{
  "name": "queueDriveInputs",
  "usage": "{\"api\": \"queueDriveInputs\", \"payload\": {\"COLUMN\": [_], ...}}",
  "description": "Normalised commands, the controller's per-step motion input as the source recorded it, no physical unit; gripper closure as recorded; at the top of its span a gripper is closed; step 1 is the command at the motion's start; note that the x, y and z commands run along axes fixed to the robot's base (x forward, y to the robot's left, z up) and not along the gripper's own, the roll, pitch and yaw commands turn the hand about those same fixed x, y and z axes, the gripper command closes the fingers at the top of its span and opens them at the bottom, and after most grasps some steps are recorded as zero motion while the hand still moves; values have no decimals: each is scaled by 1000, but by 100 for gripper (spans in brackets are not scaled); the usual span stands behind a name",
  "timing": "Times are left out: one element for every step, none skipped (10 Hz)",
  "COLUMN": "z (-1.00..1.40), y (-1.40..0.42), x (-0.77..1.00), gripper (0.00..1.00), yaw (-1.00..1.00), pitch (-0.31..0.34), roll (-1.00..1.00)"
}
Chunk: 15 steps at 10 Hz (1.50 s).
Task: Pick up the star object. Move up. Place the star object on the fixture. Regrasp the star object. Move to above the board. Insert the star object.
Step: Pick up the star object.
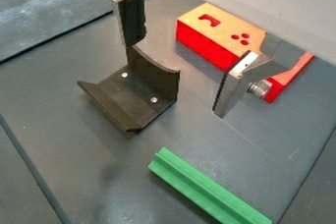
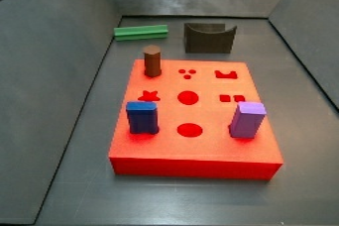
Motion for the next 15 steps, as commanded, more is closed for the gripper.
{"api": "queueDriveInputs", "payload": {"z": [-331, -437, -511, -526, -529, -511, -526, -763, -771, -689, -623, -709, -651, -563, -563], "y": [54, 57, 163, 186, 189, 171, 43, 0, -63, 57, 29, 0, 0, 0, 0], "x": [189, 197, 100, 86, 80, 29, -29, -223, -606, -346, -211, -80, -23, 163, 226], "gripper": [0, 0, 0, 0, 0, 0, 0, 0, 0, 0, 0, 0, 0, 0, 0], "yaw": [-291, -643, -651, -649, -649, -671, -806, -783, -523, -803, -949, -1000, -969, -809, -757], "pitch": [101, 183, 259, 271, 276, 283, 259, 61, -10, 19, 0, 0, -97, -60, -19], "roll": [-211, -221, -139, -129, -124, -126, -117, -117, -39, -71, 0, 0, -80, -160, -160]}}
